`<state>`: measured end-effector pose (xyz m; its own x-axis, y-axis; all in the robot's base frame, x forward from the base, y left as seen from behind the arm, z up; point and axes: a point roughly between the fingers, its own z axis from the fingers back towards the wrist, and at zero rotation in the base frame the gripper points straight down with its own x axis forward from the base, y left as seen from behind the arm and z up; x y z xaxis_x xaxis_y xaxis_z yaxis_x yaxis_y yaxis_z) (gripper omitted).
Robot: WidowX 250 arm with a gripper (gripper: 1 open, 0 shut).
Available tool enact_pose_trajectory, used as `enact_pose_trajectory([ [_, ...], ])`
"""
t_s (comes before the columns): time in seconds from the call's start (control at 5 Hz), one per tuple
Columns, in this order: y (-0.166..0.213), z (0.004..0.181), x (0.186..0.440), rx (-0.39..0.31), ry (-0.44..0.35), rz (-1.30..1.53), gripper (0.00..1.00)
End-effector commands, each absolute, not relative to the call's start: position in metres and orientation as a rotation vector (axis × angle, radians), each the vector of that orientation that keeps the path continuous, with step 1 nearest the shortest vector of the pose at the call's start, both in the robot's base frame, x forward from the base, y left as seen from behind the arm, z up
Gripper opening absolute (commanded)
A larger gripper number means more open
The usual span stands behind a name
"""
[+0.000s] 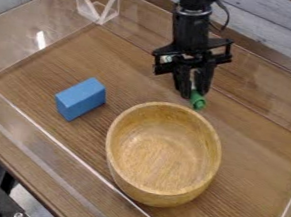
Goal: Put the green marker in the brown bowl
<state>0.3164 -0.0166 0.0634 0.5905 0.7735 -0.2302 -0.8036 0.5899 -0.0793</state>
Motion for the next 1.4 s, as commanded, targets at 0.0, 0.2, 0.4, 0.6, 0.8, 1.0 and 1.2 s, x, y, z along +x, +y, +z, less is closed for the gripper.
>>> enact_pose_trajectory([
  [0.0, -0.015, 0.096, 0.326, -0.219, 0.08, 0.896, 0.0],
  [0.2, -0.015, 0.099, 0.324, -0.216, 0.079, 0.88, 0.0],
  [0.4, -0.015, 0.102, 0.322, -0.212, 0.076, 0.861, 0.0],
  [0.6, -0.015, 0.104, 0.318, -0.201, 0.07, 0.834, 0.0],
  [0.8, -0.017, 0.105, 0.312, -0.187, 0.063, 0.806, 0.0],
  [1.0, -0.016, 0.105, 0.311, -0.177, 0.057, 0.784, 0.0],
  [1.2, -0.023, 0.11, 0.293, -0.166, 0.073, 0.734, 0.0],
])
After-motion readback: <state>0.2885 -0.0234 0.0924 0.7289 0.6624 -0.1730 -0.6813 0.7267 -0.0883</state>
